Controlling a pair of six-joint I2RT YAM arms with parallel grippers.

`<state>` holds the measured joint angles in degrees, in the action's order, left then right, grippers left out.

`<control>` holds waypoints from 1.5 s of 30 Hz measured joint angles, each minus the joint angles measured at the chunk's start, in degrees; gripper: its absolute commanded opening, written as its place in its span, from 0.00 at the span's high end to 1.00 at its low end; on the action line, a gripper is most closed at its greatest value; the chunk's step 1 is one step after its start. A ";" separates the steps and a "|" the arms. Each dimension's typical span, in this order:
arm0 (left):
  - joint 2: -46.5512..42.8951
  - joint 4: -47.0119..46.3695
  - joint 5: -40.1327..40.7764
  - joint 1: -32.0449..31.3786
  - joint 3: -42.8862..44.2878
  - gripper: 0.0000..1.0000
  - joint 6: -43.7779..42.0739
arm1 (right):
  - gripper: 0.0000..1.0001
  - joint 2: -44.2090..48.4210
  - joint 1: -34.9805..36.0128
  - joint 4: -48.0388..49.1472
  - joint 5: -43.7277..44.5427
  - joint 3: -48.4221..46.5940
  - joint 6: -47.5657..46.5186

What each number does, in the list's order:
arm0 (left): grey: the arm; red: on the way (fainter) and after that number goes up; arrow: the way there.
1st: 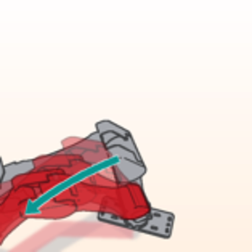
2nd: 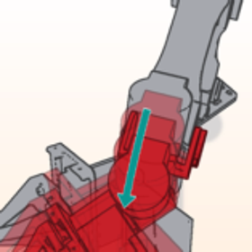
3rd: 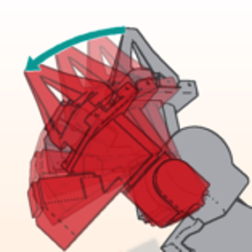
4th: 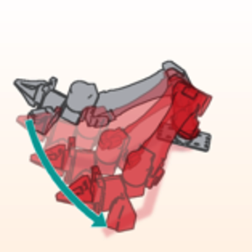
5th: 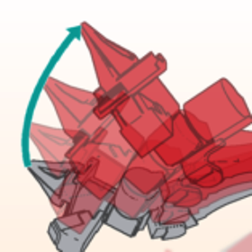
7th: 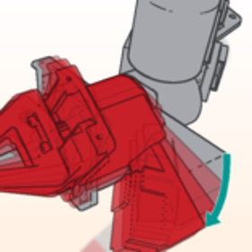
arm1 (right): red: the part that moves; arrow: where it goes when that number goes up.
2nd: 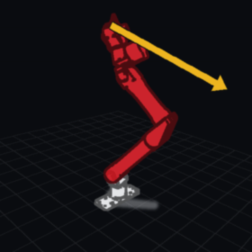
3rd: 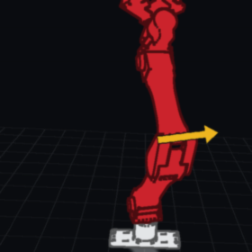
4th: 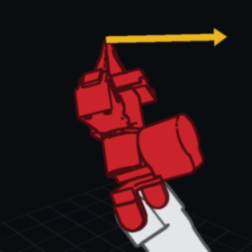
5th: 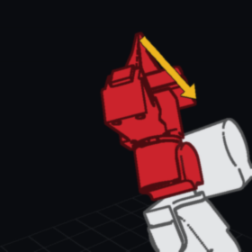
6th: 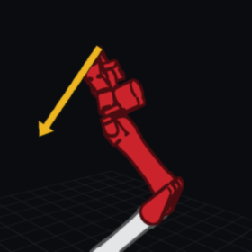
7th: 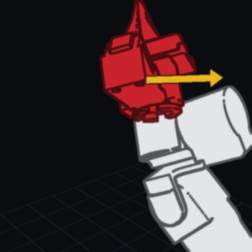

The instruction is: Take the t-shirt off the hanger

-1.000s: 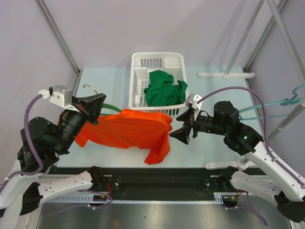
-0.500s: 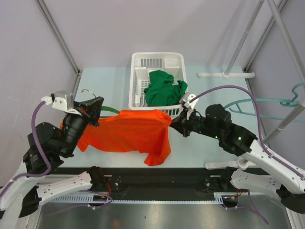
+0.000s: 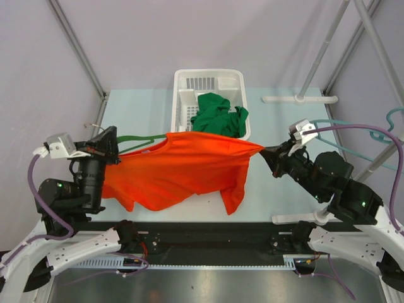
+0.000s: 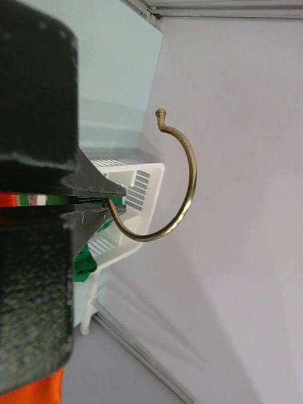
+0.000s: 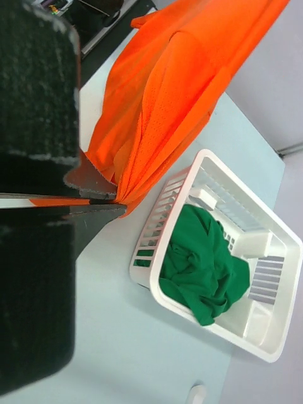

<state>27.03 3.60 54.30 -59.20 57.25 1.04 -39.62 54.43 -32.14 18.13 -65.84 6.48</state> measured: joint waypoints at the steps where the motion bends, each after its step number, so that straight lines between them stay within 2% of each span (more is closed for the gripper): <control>1: -0.22 -1.16 0.02 -0.07 -0.07 1.00 -0.28 | 1.00 0.57 0.11 -0.20 0.79 0.37 0.22; 5: -0.15 -3.93 -0.07 -0.35 -0.07 1.00 -1.25 | 1.00 2.60 0.52 -0.39 4.76 1.62 3.10; 13: -1.27 -2.80 -1.46 -0.68 -0.74 1.00 -0.98 | 1.00 2.54 0.70 -1.40 13.66 2.08 11.13; 16: -2.64 -0.90 -1.92 -0.70 -0.83 1.00 -0.61 | 0.59 1.81 0.74 -1.36 11.87 1.95 10.21; 17: -2.99 -0.24 -1.46 -0.66 -0.83 1.00 -0.79 | 0.32 1.01 0.66 -2.05 10.32 1.40 8.09; 18: -3.37 0.94 -0.26 -0.42 -0.63 1.00 -1.53 | 0.24 0.74 0.28 -2.40 9.57 1.16 7.87; 20: -4.59 3.48 1.01 0.07 0.63 1.00 -2.62 | 0.06 -1.03 -0.55 -4.26 2.62 -0.70 5.22; 21: -4.61 4.79 0.98 0.28 1.95 1.00 -3.13 | 0.01 -1.97 -0.59 -4.81 -1.88 -2.08 4.02; 24: -2.86 7.93 -0.04 0.42 6.03 1.00 -3.63 | 0.00 -5.29 -0.59 -4.17 -15.43 -6.01 1.60; 26: -1.40 9.09 -1.36 0.42 7.28 1.00 -3.65 | 0.00 -7.52 -0.50 -2.64 -21.49 -7.39 0.92; 31: 2.25 12.26 -6.01 0.42 7.50 1.00 -3.63 | 0.00 -15.74 -0.74 0.90 -29.59 -11.96 -2.36; 37: 4.20 15.67 -9.62 0.42 8.33 1.00 -3.50 | 0.04 -25.99 -4.90 3.02 -39.28 -14.23 -9.81; 40: 4.20 16.44 -10.54 0.42 9.27 1.00 -3.39 | 0.10 -26.49 -6.45 3.34 -43.87 -12.44 -12.48; 45: 4.20 16.94 -11.56 0.42 10.05 1.00 -2.67 | 0.40 -25.94 -7.04 6.01 -50.86 -8.33 -13.66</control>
<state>31.22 20.53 42.74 -58.78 67.31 -1.63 -65.56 47.40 -26.13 -32.73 -74.17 -7.18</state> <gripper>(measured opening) 0.023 0.752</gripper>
